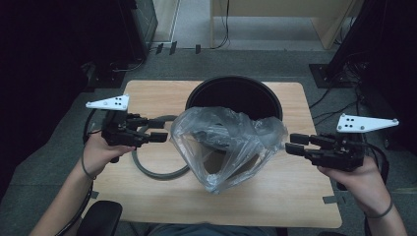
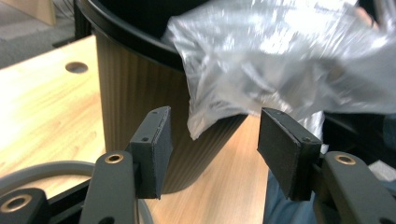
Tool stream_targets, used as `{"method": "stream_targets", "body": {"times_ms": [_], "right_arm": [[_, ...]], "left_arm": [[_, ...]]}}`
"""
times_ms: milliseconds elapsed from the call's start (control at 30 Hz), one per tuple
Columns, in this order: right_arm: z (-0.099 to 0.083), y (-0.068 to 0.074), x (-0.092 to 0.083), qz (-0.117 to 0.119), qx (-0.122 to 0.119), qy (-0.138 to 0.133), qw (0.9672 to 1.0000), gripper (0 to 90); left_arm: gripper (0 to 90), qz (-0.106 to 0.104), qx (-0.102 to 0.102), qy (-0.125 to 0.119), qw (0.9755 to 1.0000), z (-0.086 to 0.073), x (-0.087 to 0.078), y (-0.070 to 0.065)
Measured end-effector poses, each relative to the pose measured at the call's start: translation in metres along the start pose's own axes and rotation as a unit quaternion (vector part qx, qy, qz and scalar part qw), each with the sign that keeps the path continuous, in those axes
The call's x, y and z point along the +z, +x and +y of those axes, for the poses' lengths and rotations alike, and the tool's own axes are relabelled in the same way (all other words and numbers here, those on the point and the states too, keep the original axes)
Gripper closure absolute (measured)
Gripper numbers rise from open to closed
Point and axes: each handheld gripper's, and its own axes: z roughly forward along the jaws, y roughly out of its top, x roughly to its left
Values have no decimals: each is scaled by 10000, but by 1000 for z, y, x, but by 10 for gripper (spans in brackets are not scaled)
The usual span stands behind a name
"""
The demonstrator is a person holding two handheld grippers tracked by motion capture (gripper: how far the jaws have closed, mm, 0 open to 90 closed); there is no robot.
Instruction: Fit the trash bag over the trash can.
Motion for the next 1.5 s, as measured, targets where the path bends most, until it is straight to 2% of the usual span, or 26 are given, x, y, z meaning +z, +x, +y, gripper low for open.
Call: {"method": "stream_targets", "body": {"times_ms": [33,133,333,400,467,500,600,700,767,900,1000,1067,1100,1267,1300,1400,1500], "right_arm": [[4,1,-1,-15,-90,-107,9999,569],[12,3,2,-5,-201,-197,9996,546],[23,8,20,16,-483,-195,9986,502],[24,8,23,16,-500,-197,9986,503],[28,7,30,-47,-599,-156,9981,556],[29,6,32,-85,-581,-124,9982,610],[31,2,38,-215,-456,-18,9987,733],[31,-3,40,-229,-200,36,9995,845],[30,-6,39,-214,-61,39,9997,889],[30,-10,33,-313,28,46,9995,900],[29,-13,28,-369,88,23,9993,900],[26,-18,22,-450,156,35,9989,900],[25,-19,21,-492,156,57,9986,900],[23,-24,16,-650,165,71,9977,900],[23,-26,16,-607,137,18,9981,841],[24,-25,18,-565,6,-91,9984,736],[25,-21,18,-589,-167,-141,9980,650]], "left_arm": [[428,8,40,-1,10000,4,0,0],[411,-43,175,40,9998,11,8,-3],[397,-80,539,219,9983,22,30,-9],[410,-37,539,232,9983,23,32,-8],[482,23,492,239,9985,25,36,-5],[559,108,363,277,9989,26,38,-3],[670,176,278,289,9990,26,42,-1],[786,163,105,314,9993,27,43,-1],[846,238,119,330,9991,27,42,-1],[888,319,69,395,9987,27,38,1],[894,384,26,368,9986,26,33,4],[895,429,-38,268,9987,24,28,7],[896,538,-79,246,9982,22,24,10],[890,468,-170,200,9986,19,20,15],[861,389,-105,101,9991,19,21,16],[723,294,-10,45,9996,20,22,14],[583,243,247,-64,9994,23,20,9]]}}
